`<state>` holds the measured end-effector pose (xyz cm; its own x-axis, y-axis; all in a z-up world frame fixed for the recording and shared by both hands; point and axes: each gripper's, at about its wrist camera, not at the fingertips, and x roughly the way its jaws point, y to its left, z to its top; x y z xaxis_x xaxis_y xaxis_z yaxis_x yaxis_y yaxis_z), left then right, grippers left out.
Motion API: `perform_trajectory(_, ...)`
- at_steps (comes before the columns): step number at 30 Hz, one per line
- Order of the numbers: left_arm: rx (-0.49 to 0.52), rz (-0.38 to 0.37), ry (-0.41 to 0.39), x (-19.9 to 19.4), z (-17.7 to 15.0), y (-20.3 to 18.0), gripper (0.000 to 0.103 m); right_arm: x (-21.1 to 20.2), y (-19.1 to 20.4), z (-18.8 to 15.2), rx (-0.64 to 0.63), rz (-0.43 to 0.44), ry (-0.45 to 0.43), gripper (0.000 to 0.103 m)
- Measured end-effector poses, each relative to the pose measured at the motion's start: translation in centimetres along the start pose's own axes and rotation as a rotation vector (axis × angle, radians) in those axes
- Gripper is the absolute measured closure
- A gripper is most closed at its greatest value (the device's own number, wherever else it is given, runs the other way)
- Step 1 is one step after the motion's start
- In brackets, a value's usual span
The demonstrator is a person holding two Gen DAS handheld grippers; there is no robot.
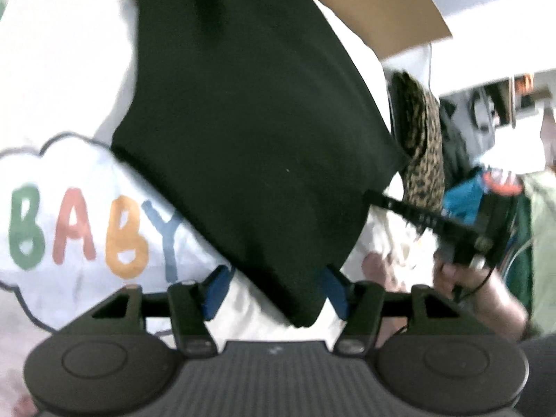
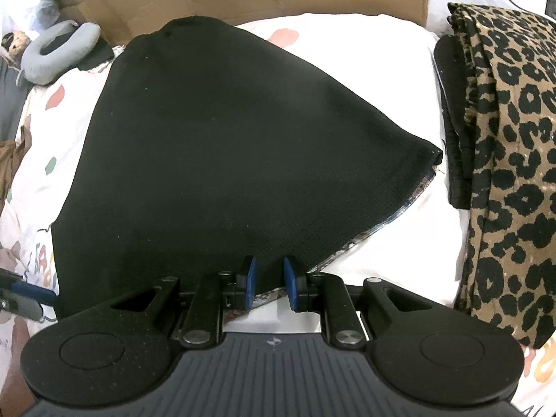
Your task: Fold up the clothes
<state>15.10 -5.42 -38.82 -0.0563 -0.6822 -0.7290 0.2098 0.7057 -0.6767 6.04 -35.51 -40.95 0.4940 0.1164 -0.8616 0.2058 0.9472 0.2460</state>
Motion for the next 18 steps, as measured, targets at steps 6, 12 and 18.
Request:
perform_trajectory(6, -0.180, -0.090, -0.030, 0.9, -0.3, 2.1, 0.041, 0.2, 0.0, 0.1, -0.010, -0.003, 0.005, 0.080)
perform_trajectory(12, -0.301, -0.189, -0.043, 2.8, -0.4, 4.0, 0.048, 0.1, 0.0, 0.1, -0.019, -0.005, 0.009, 0.080)
perform_trajectory(18, -0.430, -0.277, -0.077, 3.7, -1.1, 6.0, 0.054, 0.2, 0.0, 0.1, -0.024, 0.000, 0.011, 0.080)
